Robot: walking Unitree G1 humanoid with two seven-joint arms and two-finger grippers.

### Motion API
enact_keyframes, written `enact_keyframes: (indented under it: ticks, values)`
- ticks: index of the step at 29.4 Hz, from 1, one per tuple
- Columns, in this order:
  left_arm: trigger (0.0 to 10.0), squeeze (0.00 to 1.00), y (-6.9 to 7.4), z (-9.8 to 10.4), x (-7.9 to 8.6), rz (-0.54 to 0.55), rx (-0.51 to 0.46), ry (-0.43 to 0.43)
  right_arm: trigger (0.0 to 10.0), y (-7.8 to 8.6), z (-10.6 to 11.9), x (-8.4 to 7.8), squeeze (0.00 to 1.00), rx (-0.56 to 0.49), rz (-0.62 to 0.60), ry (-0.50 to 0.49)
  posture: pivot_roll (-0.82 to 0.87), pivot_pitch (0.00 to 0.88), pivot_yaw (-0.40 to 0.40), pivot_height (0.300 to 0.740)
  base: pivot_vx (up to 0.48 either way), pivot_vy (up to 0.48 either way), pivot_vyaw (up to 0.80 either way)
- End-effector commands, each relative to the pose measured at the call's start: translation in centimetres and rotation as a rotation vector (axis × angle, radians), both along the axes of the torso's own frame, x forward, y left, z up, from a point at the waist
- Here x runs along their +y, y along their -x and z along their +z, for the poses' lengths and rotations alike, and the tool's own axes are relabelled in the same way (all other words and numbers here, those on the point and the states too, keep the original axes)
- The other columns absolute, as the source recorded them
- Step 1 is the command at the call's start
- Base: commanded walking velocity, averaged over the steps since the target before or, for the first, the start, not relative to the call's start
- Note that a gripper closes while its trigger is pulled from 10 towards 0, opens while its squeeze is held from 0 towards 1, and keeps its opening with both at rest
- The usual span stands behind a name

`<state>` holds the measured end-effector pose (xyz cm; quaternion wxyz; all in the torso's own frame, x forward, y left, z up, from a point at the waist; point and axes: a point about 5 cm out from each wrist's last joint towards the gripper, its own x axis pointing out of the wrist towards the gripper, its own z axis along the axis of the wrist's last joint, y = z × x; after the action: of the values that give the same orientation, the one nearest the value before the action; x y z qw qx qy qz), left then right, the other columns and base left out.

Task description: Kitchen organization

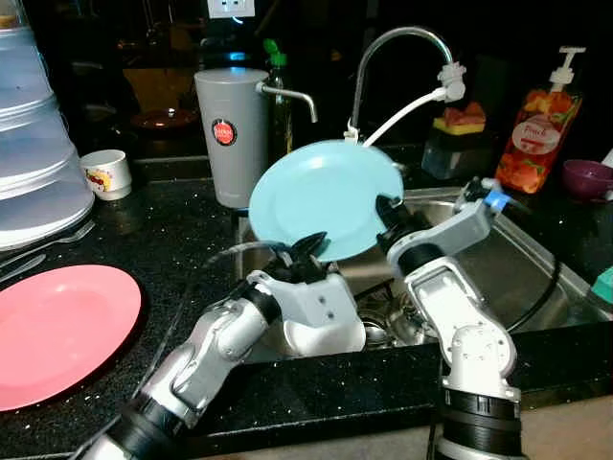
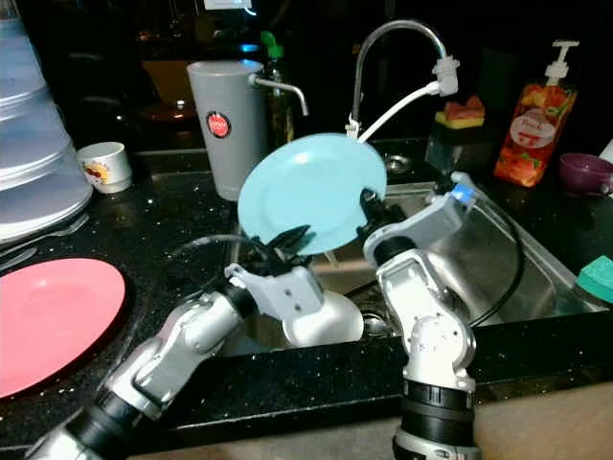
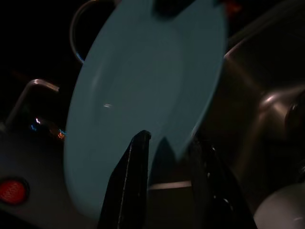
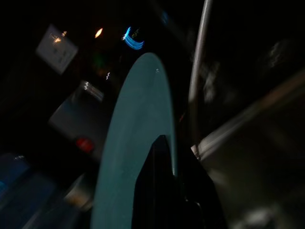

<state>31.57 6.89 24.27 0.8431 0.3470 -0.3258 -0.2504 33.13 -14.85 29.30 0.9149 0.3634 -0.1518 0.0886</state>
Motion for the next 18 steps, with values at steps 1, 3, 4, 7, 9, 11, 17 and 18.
enact_keyframes:
  ticks: [1, 3, 4, 7, 9, 11, 17, 18]
  values:
    - [10.0, 0.0, -0.3, 2.4, 2.4, -0.013, 0.128, 0.158, 10.0, 0.2, -0.1, -2.2, 0.0, -0.011, -0.156, 0.069, 0.05, 0.095, -0.002, 0.74, 0.0, 0.0, 0.0]
    - [10.0, 0.0, -0.7, 2.8, 3.3, 0.002, 0.198, 0.211, 10.0, 0.2, -0.2, -2.7, 0.0, -0.005, -0.205, 0.115, 0.05, 0.095, -0.002, 0.74, 0.0, 0.0, 0.0]
    - [10.0, 0.0, -0.7, 2.8, 3.3, 0.002, 0.198, 0.211, 10.0, 0.2, -0.2, -2.7, 0.0, -0.005, -0.205, 0.115, 0.05, 0.095, -0.002, 0.74, 0.0, 0.0, 0.0]
    - [10.0, 0.0, -1.3, 3.9, 6.0, 0.029, 0.357, 0.409, 10.0, 0.0, -1.3, -3.8, 0.0, 0.057, -0.319, 0.314, 0.07, 0.101, -0.002, 0.74, 0.0, 0.0, 0.0]
    - [10.0, 0.0, -1.5, 4.9, 8.0, 0.069, 0.385, 0.528, 10.0, -0.3, -3.0, -4.3, 0.0, 0.145, -0.357, 0.441, 0.08, 0.105, -0.006, 0.74, 0.0, 0.0, 0.0]
    - [10.0, 0.0, -1.7, 5.4, 9.1, 0.102, 0.39, 0.595, 10.0, -0.4, -4.2, -4.6, 0.0, 0.209, -0.368, 0.502, 0.09, 0.108, -0.008, 0.74, 0.0, 0.0, 0.0]
    - [10.0, 0.0, -2.5, 7.5, 17.1, 0.373, 0.434, 0.973, 10.0, -0.9, -7.4, -5.5, 0.0, 0.305, -0.373, 0.588, 0.12, 0.108, -0.017, 0.74, 0.0, 0.0, 0.0]
    - [10.0, 0.0, -2.5, 7.5, 17.1, 0.373, 0.434, 0.973, 10.0, -0.9, -7.4, -5.5, 0.0, 0.305, -0.373, 0.588, 0.12, 0.108, -0.017, 0.74, 0.0, 0.0, 0.0]
